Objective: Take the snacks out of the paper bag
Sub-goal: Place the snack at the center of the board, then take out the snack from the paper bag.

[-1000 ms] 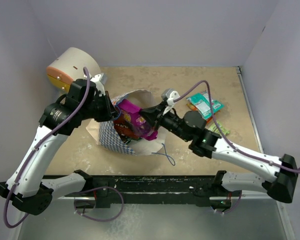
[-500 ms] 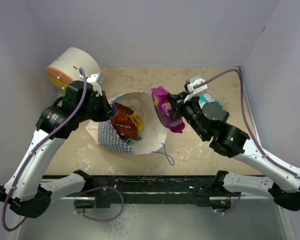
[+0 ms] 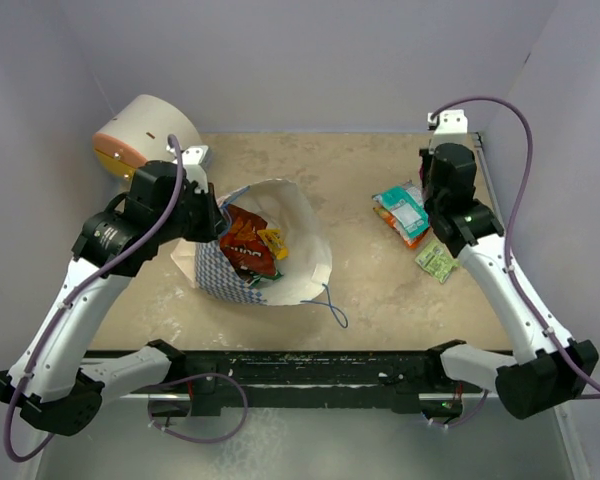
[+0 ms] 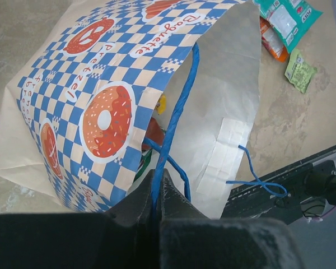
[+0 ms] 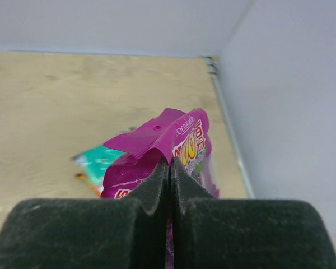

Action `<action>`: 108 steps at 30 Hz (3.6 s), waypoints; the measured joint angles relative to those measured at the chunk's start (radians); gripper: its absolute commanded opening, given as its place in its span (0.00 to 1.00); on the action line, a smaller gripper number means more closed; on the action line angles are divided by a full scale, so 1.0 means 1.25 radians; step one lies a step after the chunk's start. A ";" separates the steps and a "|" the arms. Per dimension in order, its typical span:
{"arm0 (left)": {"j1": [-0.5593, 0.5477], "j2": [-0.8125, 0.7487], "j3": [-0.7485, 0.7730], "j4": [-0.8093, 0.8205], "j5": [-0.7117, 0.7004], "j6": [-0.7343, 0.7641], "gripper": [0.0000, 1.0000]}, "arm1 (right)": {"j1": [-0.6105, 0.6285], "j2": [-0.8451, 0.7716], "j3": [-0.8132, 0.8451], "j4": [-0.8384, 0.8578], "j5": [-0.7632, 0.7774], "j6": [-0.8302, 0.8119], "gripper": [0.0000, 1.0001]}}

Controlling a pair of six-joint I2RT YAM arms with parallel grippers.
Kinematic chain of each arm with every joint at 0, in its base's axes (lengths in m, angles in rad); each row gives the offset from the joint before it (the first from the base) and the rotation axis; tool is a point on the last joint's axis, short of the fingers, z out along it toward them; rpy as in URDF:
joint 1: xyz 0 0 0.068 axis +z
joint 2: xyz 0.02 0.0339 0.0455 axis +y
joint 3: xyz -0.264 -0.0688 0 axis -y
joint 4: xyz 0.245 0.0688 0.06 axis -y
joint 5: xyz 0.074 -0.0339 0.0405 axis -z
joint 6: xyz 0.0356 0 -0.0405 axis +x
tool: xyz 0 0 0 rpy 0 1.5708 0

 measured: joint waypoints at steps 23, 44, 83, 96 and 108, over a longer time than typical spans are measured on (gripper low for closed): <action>0.000 0.000 -0.001 0.044 0.009 0.090 0.00 | -0.085 0.417 0.007 0.163 0.019 -0.405 0.00; 0.000 0.006 -0.001 0.047 -0.014 0.086 0.00 | 0.008 0.569 0.046 0.189 -0.139 -0.253 0.00; 0.000 -0.079 -0.093 0.031 -0.008 -0.006 0.00 | 0.137 0.107 -0.099 0.128 -0.515 -0.024 0.73; 0.000 -0.114 -0.118 0.091 0.139 -0.140 0.00 | 0.431 -0.085 -0.245 0.262 -0.664 0.039 0.56; 0.000 -0.156 -0.142 0.125 0.178 -0.211 0.00 | 0.543 0.127 -0.323 0.392 -0.576 0.080 0.37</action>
